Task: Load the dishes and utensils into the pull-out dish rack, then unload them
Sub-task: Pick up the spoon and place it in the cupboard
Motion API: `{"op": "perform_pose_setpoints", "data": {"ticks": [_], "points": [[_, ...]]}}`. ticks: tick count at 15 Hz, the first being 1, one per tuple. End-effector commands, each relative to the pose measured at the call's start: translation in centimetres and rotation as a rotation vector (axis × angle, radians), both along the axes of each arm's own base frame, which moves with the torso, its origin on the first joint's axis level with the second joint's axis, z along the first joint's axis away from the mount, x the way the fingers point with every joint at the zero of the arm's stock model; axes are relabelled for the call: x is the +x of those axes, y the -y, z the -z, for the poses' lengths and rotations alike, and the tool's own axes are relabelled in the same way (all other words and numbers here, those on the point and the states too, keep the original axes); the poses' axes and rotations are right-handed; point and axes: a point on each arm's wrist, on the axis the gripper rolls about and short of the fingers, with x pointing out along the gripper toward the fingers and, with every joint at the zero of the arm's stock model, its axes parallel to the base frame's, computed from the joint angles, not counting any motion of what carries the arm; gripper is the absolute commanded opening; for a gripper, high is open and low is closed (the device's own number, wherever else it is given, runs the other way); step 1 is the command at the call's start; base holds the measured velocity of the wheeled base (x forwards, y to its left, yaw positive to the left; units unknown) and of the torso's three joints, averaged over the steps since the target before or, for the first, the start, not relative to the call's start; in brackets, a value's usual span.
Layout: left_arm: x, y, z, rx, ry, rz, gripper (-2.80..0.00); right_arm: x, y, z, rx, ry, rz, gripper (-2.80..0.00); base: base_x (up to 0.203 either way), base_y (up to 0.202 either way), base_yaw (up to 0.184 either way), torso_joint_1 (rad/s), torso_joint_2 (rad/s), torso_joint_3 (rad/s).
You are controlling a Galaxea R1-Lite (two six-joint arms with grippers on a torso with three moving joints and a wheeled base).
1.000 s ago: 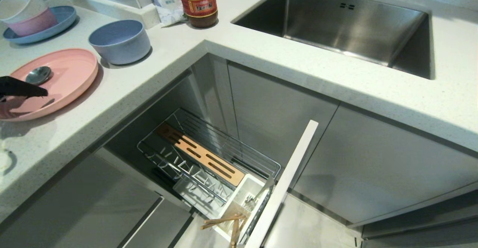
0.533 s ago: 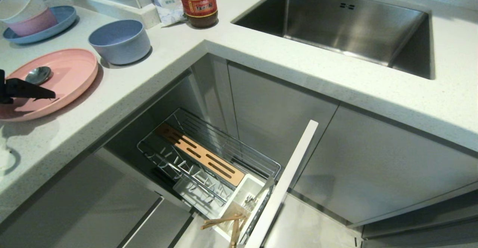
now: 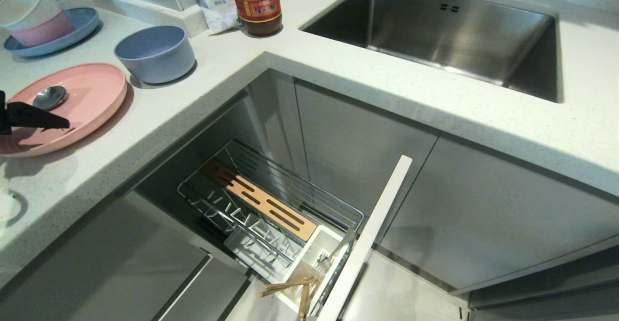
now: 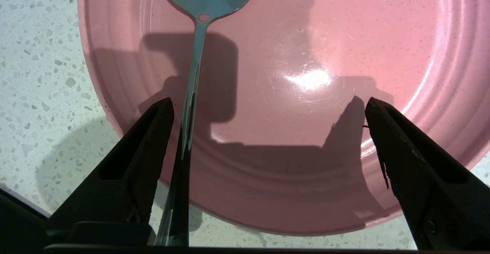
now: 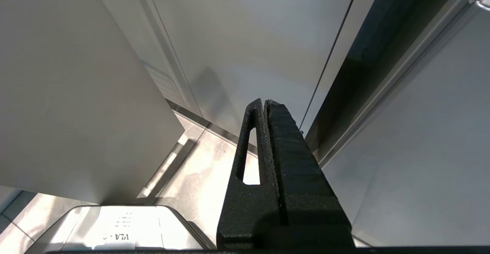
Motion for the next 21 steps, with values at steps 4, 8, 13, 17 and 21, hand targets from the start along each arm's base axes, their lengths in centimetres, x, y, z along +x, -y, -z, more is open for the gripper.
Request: {"op": "perform_pose_setpoints", "data": {"ticks": [4, 8, 13, 17, 21], "points": [[0.05, 0.25, 0.22, -0.005, -0.009, 0.014, 0.00, -0.02, 0.00, 0.04, 0.000, 0.003, 0.000, -2.80, 0.000, 0.000, 0.000, 0.000, 0.00, 0.000], [0.27, 0.25, 0.35, -0.007, -0.015, 0.018, 0.00, -0.02, 0.00, 0.04, 0.000, 0.003, -0.001, -2.80, 0.000, 0.000, 0.000, 0.000, 0.00, 0.000], [0.22, 0.27, 0.36, -0.006, -0.014, 0.017, -2.80, -0.02, 0.00, 0.04, 0.000, 0.003, 0.000, -2.80, 0.000, 0.000, 0.000, 0.000, 0.00, 0.000], [0.25, 0.23, 0.33, -0.001, -0.015, 0.005, -2.80, -0.02, 0.00, 0.05, 0.000, 0.003, 0.000, -2.80, 0.000, 0.000, 0.000, 0.000, 0.00, 0.000], [0.25, 0.23, 0.34, -0.001, -0.015, 0.005, -2.80, -0.02, 0.00, 0.05, 0.000, 0.003, 0.000, -2.80, 0.000, 0.000, 0.000, 0.000, 0.00, 0.000]]}}
